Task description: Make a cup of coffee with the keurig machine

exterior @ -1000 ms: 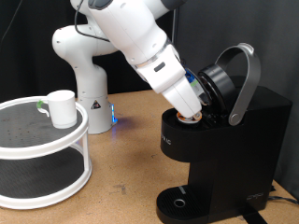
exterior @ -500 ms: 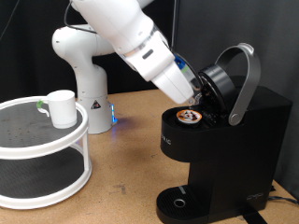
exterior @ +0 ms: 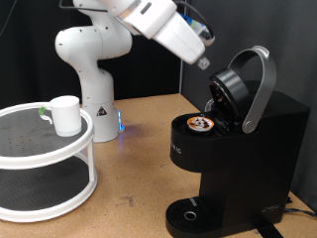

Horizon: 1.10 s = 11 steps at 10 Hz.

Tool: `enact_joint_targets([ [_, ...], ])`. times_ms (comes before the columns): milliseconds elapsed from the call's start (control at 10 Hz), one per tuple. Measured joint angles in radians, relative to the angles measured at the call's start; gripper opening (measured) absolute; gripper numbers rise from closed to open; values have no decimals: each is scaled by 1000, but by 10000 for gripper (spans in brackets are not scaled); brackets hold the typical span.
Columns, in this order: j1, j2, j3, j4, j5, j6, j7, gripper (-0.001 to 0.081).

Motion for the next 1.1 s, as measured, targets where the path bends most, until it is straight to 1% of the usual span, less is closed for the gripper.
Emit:
enact_joint_targets([
  [200,-1,-17,-8,33,5,-39,17,800],
  [300,-3,-17,-12,43,9,-57,34,800],
  [400,-3,-16,-12,41,8,-55,32,800],
  [500,-2,-16,-11,34,56,-26,38,800],
  [600,-1,-16,-7,29,121,20,38,800],
  [700,3,-16,-2,29,184,47,30,800],
  [800,10,-16,5,36,213,53,17,800],
  [900,16,-15,19,49,211,54,7,800],
  [1000,25,-13,40,66,177,53,6,800],
  [1100,35,-8,65,88,115,50,19,800],
])
